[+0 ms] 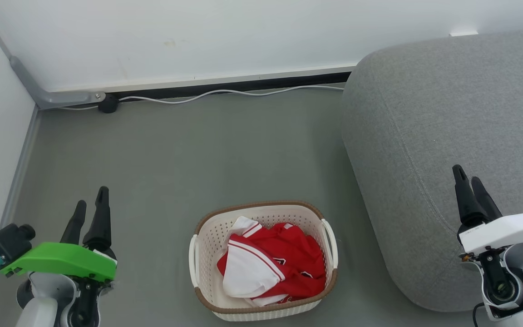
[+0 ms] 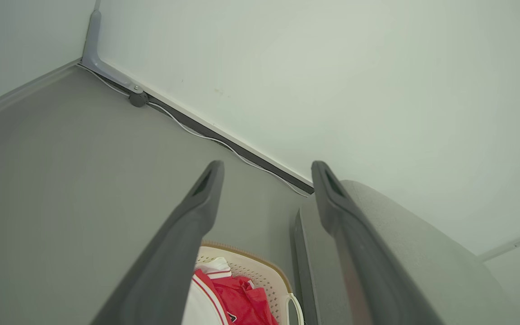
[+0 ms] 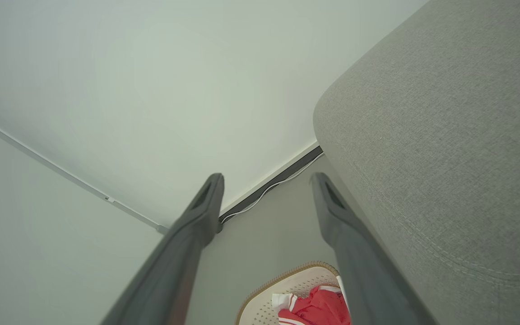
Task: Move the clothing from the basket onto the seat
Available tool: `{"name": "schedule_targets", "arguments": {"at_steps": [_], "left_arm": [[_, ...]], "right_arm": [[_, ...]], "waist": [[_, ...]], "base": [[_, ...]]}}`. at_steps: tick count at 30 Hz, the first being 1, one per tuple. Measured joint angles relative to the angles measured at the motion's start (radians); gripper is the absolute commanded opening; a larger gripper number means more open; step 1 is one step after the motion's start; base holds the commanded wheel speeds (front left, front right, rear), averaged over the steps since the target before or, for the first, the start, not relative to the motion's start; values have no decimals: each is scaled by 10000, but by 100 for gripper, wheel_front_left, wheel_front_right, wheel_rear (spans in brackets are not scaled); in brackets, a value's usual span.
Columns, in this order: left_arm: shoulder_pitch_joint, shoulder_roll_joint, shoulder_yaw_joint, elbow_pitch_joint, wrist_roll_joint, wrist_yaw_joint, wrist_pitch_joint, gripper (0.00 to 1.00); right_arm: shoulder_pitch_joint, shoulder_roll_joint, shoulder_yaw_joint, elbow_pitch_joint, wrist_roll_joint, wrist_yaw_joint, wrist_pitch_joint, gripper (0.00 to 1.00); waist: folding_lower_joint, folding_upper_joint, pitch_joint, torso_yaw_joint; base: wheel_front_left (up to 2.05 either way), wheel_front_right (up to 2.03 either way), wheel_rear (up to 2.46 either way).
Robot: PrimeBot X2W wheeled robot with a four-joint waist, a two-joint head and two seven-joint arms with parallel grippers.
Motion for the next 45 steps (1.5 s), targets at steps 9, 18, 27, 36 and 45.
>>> {"name": "schedule_targets", "arguments": {"at_steps": [9,18,27,36,45], "left_arm": [[1,77,-447,-38,1152,288,-267,100],[1,174,-794,-86,2197,516,-441,100],[1,217,-1089,-98,3070,754,-512,100],[1,320,-1346,-109,4096,961,-529,100],[2,401,-1546,-163,5001,1206,-617,100]], "right_arm": [[-94,-84,399,-88,-1246,-257,-159,100],[-159,-261,773,-157,-2470,-449,-405,100],[-188,-337,1150,-199,-3475,-635,-591,100],[-201,-487,1607,-259,-4573,-800,-771,100],[-294,-625,1929,-345,-5595,-976,-966,100]], "waist": [[0,0,-12,0],[0,0,-17,17],[0,0,-20,44],[0,0,-22,64],[0,0,-24,104]], "base": [[0,0,0],[0,0,0],[0,0,0],[0,0,0],[0,0,0]]}}
